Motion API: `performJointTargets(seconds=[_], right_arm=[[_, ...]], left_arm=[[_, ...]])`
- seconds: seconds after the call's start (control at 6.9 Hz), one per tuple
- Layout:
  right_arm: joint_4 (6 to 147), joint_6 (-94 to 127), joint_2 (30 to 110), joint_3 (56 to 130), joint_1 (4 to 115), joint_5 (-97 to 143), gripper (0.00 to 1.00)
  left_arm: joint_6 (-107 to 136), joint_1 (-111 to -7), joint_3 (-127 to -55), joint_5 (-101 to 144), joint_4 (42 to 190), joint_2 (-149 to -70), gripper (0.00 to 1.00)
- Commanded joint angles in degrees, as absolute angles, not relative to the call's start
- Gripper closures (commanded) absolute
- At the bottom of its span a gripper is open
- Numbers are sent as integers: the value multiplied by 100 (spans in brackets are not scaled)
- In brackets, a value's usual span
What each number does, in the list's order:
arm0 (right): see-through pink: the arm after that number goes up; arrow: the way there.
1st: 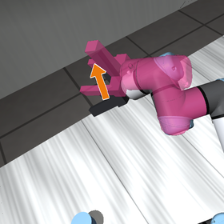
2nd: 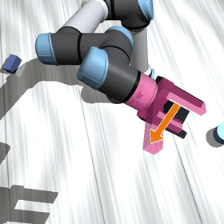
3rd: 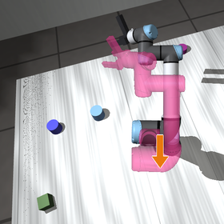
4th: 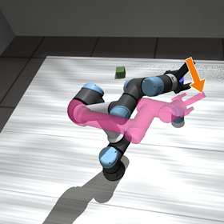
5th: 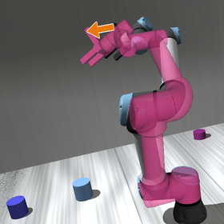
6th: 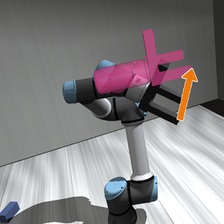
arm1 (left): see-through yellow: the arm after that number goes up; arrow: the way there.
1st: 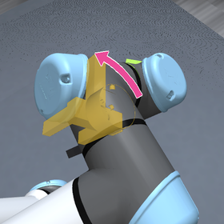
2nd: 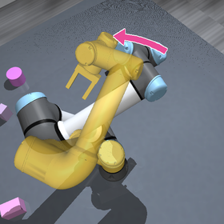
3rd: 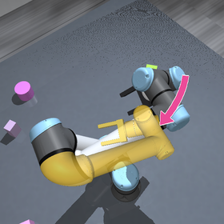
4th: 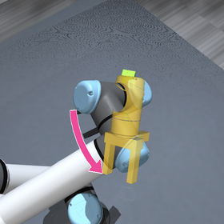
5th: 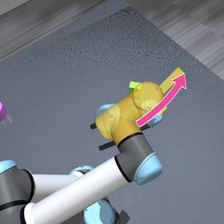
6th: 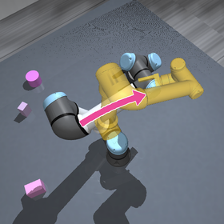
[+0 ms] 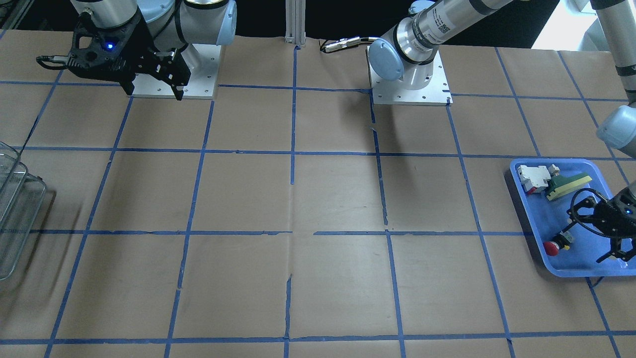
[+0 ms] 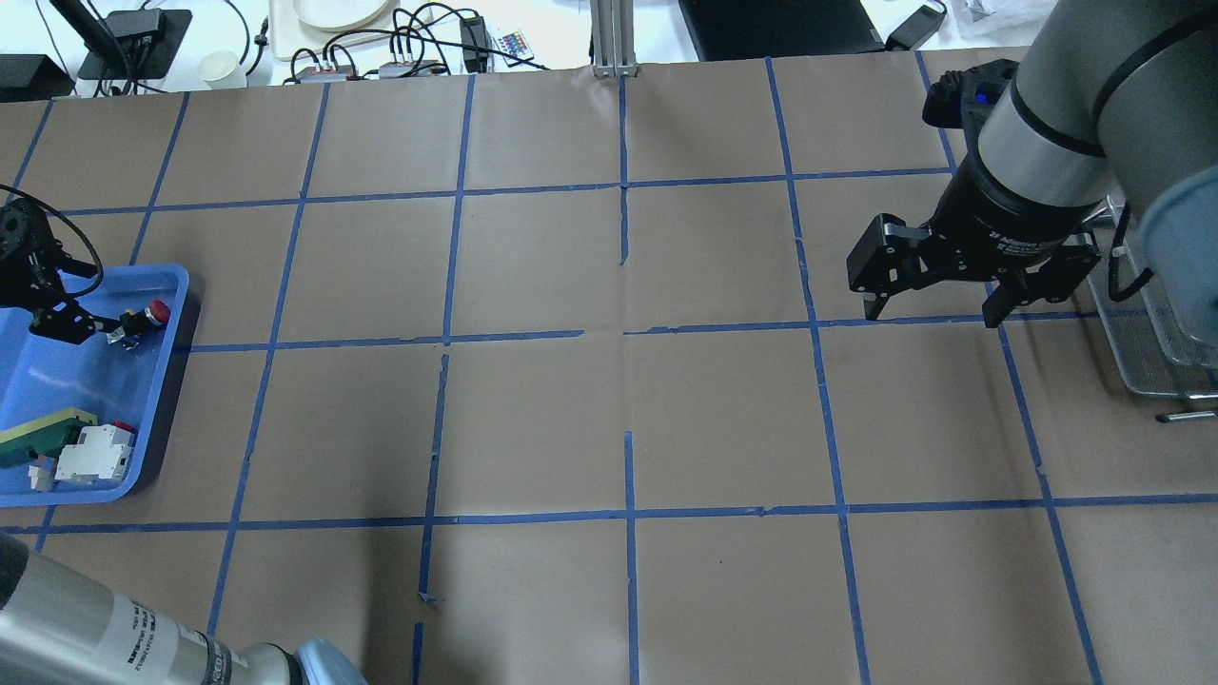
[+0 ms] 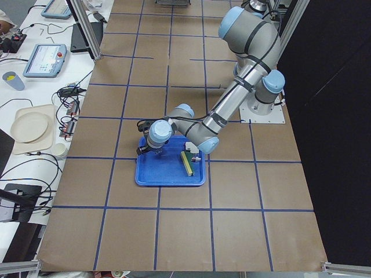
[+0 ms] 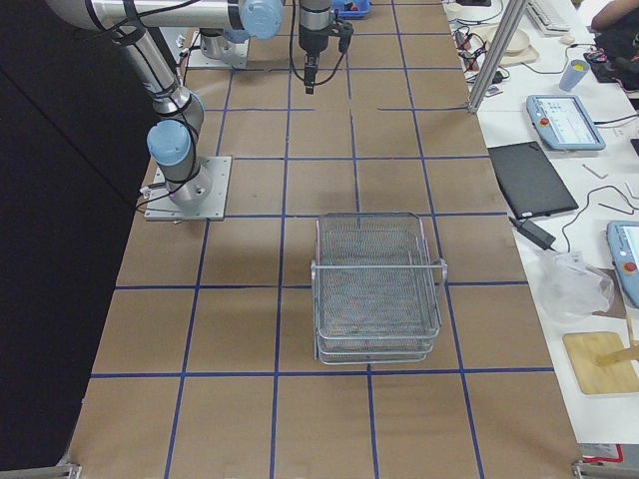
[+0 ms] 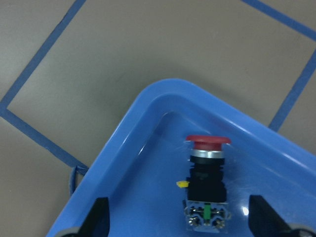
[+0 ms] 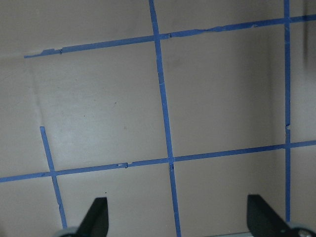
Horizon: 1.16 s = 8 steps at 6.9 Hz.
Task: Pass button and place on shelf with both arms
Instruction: 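Lower the left gripper and close it on the red button's base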
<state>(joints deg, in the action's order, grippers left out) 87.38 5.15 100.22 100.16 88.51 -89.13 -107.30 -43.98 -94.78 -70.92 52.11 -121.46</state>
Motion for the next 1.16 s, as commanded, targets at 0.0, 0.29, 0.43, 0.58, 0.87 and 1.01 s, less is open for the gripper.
performJointTargets(seconds=[0.0, 0.29, 0.43, 0.58, 0.87, 1.01], right_arm=[[8762, 545, 10089, 9941, 8851, -8903, 0], [8798, 475, 10046, 10028, 8851, -8895, 0], [8815, 492, 9959, 10037, 8851, -8886, 0], [8807, 544, 9854, 10028, 8851, -8877, 0], [8798, 545, 9887, 10020, 8851, -8886, 0], [8815, 536, 9853, 9967, 8851, -8886, 0]], left_arm=[[-10749, -4377, -9650, -6908, 5177, -12155, 2], [-10828, -4377, -9703, -6908, 5177, -12190, 2], [-10837, -4360, -9694, -6926, 5168, -12217, 2], [-10854, -4290, -9703, -6926, 5168, -12217, 2], [-10837, -4149, -9703, -6917, 5194, -12269, 4], [-10776, -4140, -9712, -6926, 5212, -12322, 5]])
